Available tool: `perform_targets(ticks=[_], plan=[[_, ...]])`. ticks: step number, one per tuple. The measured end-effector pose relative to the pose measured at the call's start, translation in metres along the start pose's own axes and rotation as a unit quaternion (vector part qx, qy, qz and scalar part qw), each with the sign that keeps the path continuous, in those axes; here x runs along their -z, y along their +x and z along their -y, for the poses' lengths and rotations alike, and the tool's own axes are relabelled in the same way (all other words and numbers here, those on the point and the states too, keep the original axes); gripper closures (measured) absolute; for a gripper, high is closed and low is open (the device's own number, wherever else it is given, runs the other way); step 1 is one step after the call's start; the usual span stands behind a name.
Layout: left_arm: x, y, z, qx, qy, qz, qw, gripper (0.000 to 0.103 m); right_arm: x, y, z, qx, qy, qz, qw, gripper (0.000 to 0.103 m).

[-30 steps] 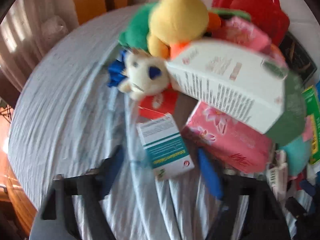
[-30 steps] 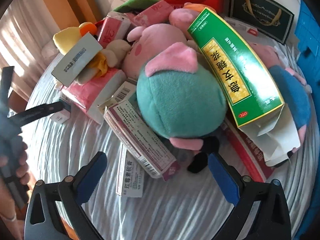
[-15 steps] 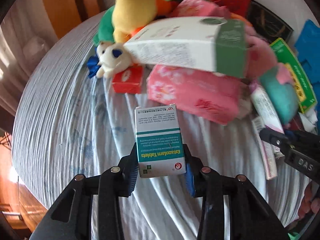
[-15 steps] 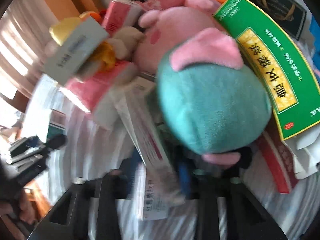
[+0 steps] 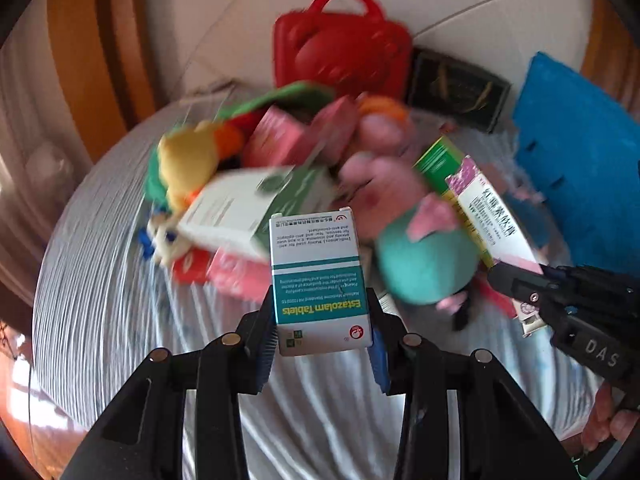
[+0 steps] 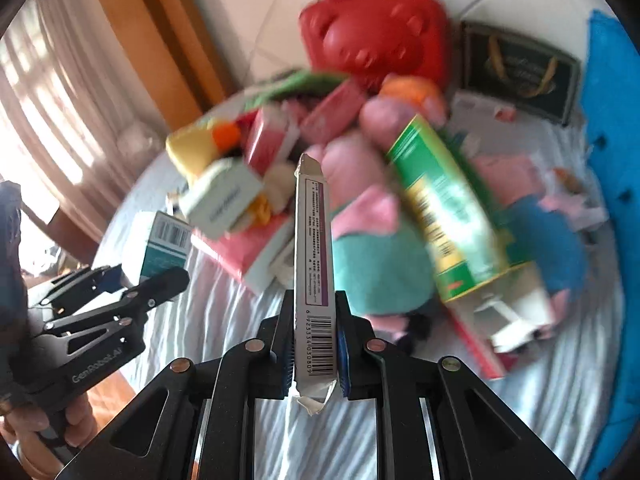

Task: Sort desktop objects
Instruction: 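Carry both medicine boxes into the blue crate and release them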

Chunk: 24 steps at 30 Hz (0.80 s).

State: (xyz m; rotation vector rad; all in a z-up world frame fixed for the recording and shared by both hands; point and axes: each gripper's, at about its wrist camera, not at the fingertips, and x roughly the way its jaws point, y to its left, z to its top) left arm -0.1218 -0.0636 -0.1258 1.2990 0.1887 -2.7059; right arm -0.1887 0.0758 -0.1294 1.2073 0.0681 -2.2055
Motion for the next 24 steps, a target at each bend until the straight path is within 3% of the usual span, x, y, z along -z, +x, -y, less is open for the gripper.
perform_targets(ticks=[4, 10, 18, 24], plan=[[-0.022, -0.011, 0.017, 0.021, 0.022, 0.032, 0.999, 0.065, -0.006, -0.053, 0.016, 0.021, 0.014, 0.057, 0.998, 0.086], [-0.052, -0.046, 0.085, 0.067, 0.073, 0.087, 0.9912, 0.065, -0.01, -0.149, 0.042, 0.064, 0.041, 0.153, 0.985, 0.086], [-0.082, -0.105, 0.205, 0.15, 0.14, 0.153, 0.9667, 0.065, 0.001, -0.268, 0.097, 0.146, 0.079, 0.247, 0.955, 0.086], [-0.091, -0.135, 0.3, 0.204, 0.183, 0.162, 0.9479, 0.065, 0.024, -0.337, 0.153, 0.225, 0.111, 0.272, 0.929, 0.086]])
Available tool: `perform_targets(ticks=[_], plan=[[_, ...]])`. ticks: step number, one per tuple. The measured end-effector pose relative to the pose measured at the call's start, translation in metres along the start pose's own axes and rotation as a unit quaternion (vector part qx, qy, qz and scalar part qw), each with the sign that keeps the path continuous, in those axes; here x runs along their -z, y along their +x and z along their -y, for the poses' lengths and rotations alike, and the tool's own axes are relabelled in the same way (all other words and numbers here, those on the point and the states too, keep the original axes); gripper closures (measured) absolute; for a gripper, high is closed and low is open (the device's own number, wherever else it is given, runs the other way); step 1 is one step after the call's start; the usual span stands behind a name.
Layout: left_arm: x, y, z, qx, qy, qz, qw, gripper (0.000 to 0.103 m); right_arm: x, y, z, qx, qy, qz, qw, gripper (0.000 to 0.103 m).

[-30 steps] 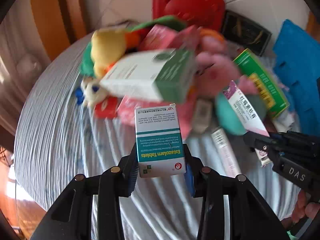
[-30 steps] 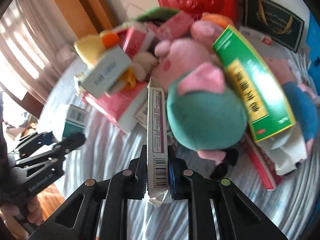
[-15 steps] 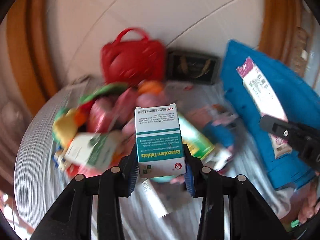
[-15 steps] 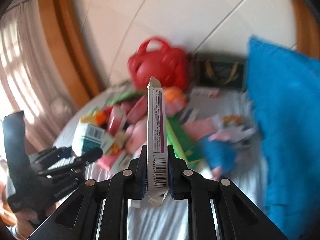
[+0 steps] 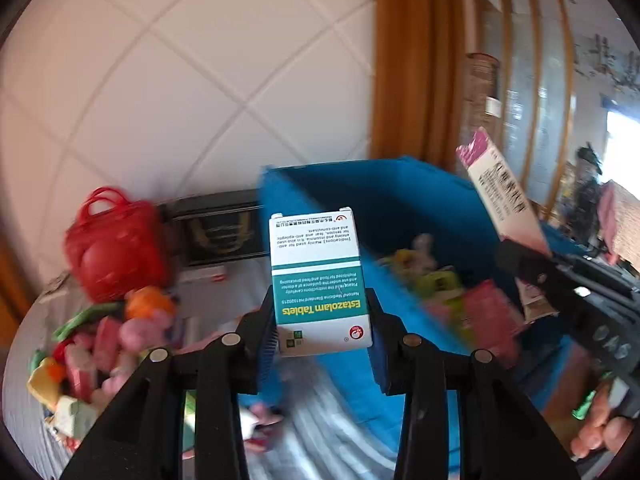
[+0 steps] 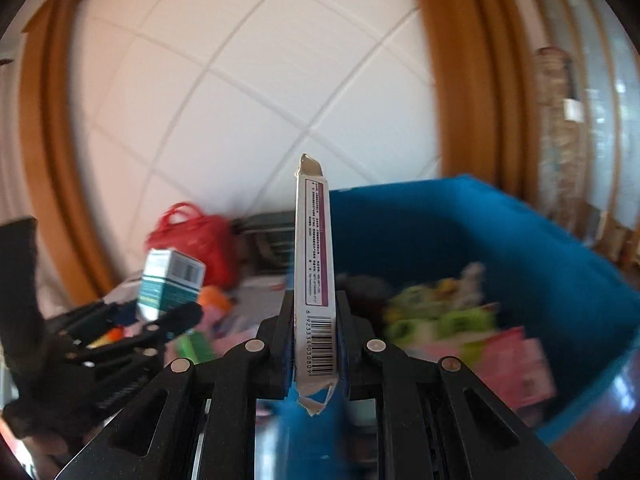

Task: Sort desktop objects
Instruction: 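Carry both medicine boxes into the blue crate and release them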

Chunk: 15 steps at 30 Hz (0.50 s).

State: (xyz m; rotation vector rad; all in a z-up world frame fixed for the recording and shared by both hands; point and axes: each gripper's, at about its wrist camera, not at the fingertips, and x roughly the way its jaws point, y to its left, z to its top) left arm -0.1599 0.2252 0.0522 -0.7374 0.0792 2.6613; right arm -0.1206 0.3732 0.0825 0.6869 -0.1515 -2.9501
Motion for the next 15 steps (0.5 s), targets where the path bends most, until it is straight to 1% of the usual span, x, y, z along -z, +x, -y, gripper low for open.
perform_targets(ticks=[2, 5, 8, 9, 15], plan=[[-0.012, 0.007, 0.024, 0.02, 0.008, -0.003, 0.9998, 0.065, -0.004, -0.005, 0.027, 0.024, 0.005, 0.0, 1.0, 0.086], [-0.028, 0.021, 0.064, 0.03, 0.028, -0.011, 0.9991, 0.065, -0.008, -0.011, 0.064, 0.06, 0.003, -0.002, 0.998, 0.086], [-0.035, 0.033, 0.088, 0.043, 0.035, -0.025, 0.9982, 0.065, -0.01, -0.008, 0.095, 0.093, -0.003, -0.01, 0.996, 0.086], [-0.037, 0.038, 0.096, 0.052, 0.034, -0.029, 0.9976, 0.065, -0.011, -0.007, 0.106, 0.102, -0.004, -0.013, 0.995, 0.086], [-0.042, 0.068, 0.124, 0.045, 0.043, -0.063, 0.9961, 0.065, -0.002, 0.018, 0.146, 0.129, -0.008, -0.039, 0.991, 0.086]])
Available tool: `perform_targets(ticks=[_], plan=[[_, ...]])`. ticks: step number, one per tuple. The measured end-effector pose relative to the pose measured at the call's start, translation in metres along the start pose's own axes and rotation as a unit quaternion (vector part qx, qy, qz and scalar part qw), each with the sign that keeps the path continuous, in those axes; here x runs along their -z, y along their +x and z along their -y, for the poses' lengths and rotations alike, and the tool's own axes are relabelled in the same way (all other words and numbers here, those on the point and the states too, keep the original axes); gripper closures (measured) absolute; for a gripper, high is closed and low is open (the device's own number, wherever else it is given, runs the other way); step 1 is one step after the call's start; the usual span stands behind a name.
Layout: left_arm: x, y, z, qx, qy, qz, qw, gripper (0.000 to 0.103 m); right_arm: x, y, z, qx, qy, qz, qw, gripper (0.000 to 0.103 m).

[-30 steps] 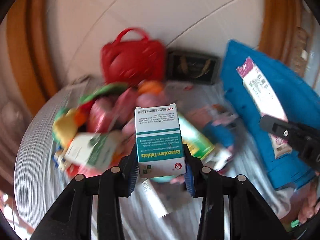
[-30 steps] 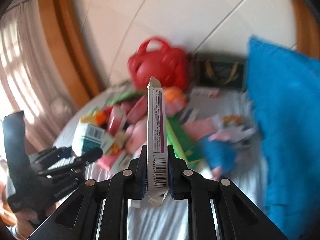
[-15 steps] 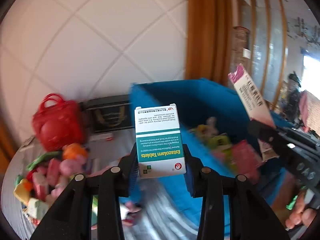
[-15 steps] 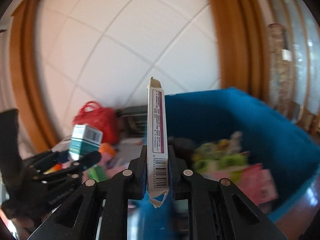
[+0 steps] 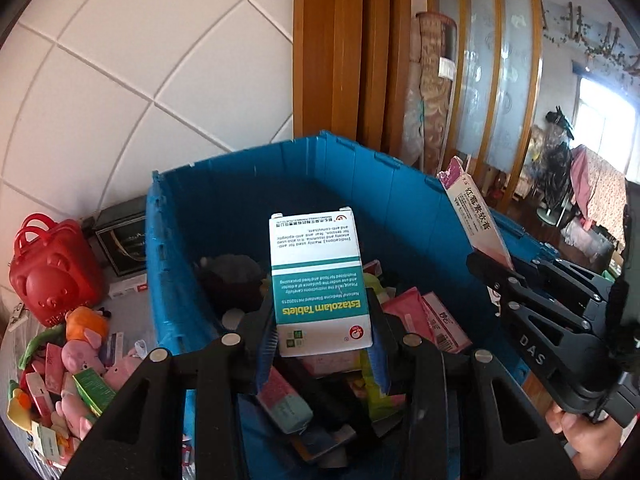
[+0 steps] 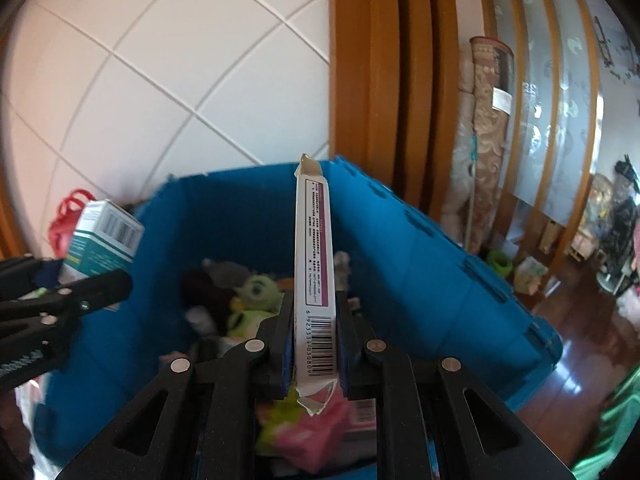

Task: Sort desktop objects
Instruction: 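Carry both medicine boxes into the blue crate and release them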

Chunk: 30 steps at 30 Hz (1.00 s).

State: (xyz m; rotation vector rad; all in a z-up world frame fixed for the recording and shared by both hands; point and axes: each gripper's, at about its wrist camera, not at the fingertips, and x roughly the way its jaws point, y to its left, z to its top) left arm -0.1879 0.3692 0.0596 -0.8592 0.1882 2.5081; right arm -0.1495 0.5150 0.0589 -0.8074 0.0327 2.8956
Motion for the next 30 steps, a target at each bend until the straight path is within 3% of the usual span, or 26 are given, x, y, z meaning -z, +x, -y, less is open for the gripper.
perform_targets(ticks=[15, 17, 19, 20, 22, 26, 30], plan=[[0.0, 0.01, 0.01, -0.05, 0.015, -0.015, 0.9985, 0.064, 0.006, 0.038, 0.028, 0.045, -0.024, -0.017, 0.999, 0.086], [0.0, 0.01, 0.011, -0.059, 0.017, -0.016, 0.998, 0.055, 0.007, 0.04, 0.03, 0.047, -0.025, -0.018, 0.998, 0.086], [0.0, 0.008, 0.012, -0.065, 0.018, -0.009, 0.9977, 0.036, 0.008, 0.041, 0.032, 0.054, -0.027, -0.018, 0.998, 0.085], [-0.001, 0.006, 0.012, -0.069, 0.019, -0.004, 0.9975, 0.033, 0.007, 0.041, 0.033, 0.056, -0.027, -0.017, 0.998, 0.083], [-0.001, 0.005, 0.013, -0.074, 0.021, 0.001, 0.997, 0.03, 0.007, 0.039, 0.035, 0.059, -0.024, -0.015, 0.998, 0.073], [0.0, 0.003, 0.012, -0.077, 0.019, 0.005, 0.9969, 0.03, 0.006, 0.034, 0.038, 0.061, -0.022, -0.003, 0.998, 0.025], [0.001, -0.002, 0.008, -0.075, 0.009, 0.014, 0.9971, 0.025, 0.004, 0.025, 0.036, 0.064, -0.024, 0.012, 0.998, 0.009]])
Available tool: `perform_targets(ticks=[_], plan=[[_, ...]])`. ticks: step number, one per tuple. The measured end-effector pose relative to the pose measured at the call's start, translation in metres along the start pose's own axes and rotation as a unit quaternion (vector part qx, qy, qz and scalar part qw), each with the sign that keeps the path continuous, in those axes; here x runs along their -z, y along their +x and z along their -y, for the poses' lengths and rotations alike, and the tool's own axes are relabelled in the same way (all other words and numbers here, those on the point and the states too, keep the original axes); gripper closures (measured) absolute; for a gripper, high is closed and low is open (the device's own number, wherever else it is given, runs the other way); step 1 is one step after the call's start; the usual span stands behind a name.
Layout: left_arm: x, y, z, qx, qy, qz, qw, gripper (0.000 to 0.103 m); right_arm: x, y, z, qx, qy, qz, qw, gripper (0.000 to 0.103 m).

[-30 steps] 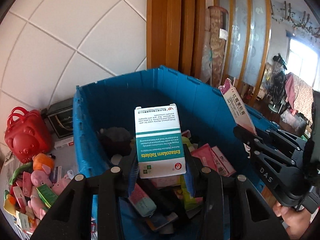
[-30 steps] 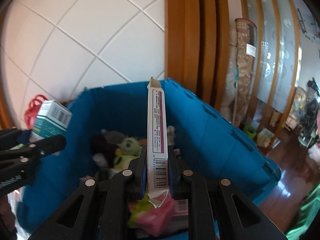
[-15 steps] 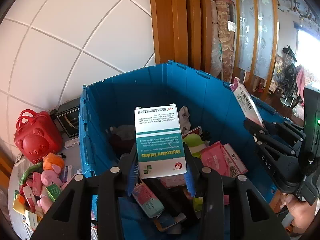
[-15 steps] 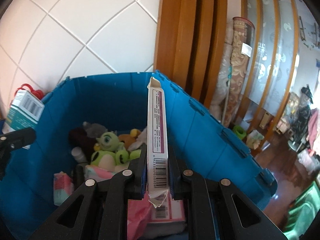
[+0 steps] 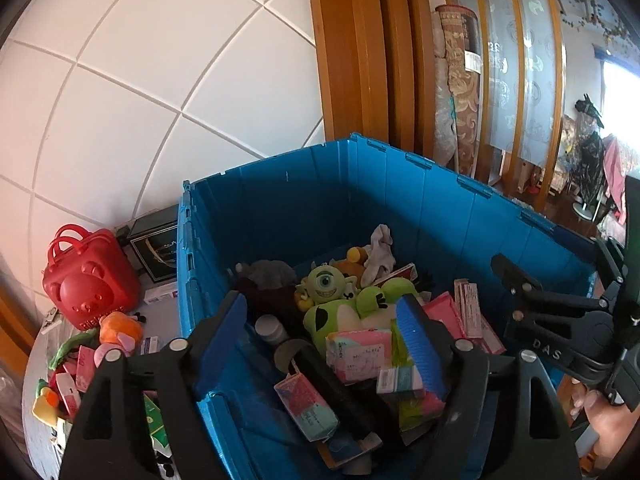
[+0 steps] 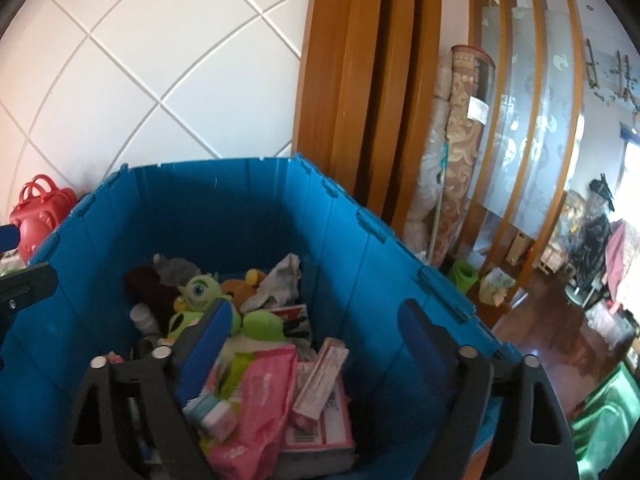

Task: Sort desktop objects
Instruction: 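Carry both medicine boxes into the blue crate and release them, then withdraw both tools from the crate back toward the pile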

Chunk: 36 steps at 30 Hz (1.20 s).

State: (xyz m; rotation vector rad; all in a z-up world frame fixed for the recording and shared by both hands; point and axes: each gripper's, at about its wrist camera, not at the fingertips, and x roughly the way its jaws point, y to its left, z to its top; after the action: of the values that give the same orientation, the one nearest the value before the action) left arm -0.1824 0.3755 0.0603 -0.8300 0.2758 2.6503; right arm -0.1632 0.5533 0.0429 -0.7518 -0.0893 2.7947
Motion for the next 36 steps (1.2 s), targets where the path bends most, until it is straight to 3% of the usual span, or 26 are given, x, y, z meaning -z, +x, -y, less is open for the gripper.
perform_targets(ticks=[2, 6, 10, 15, 21, 30, 36], plan=[[0.001, -0.003, -0.003, 0.003, -0.007, 0.005, 1.0, 0.025, -0.002, -0.006, 0.0, 0.004, 0.002, 0.006, 1.0, 0.001], [0.004, -0.014, -0.011, 0.012, -0.02, 0.012, 0.9996, 0.025, -0.004, -0.022, -0.001, 0.002, 0.004, 0.018, 1.0, 0.0], [0.009, -0.035, -0.021, -0.001, -0.023, 0.044, 0.9987, 0.023, -0.007, -0.039, -0.007, -0.001, 0.009, 0.022, 1.0, 0.0], [0.018, -0.061, -0.042, -0.028, -0.032, 0.082, 0.9957, 0.014, -0.009, -0.067, -0.03, -0.049, 0.018, 0.033, 0.998, 0.0], [0.038, -0.084, -0.09, -0.056, -0.06, 0.105, 0.9911, 0.013, -0.015, -0.098, -0.08, -0.104, 0.001, 0.048, 0.993, 0.0], [0.097, -0.096, -0.199, -0.12, -0.128, 0.068, 0.9823, 0.013, -0.013, -0.126, -0.176, -0.191, -0.028, 0.054, 0.98, 0.0], [0.164, -0.087, -0.281, -0.185, -0.176, 0.004, 0.9669, 0.013, -0.001, -0.116, -0.252, -0.257, -0.046, 0.027, 0.965, 0.0]])
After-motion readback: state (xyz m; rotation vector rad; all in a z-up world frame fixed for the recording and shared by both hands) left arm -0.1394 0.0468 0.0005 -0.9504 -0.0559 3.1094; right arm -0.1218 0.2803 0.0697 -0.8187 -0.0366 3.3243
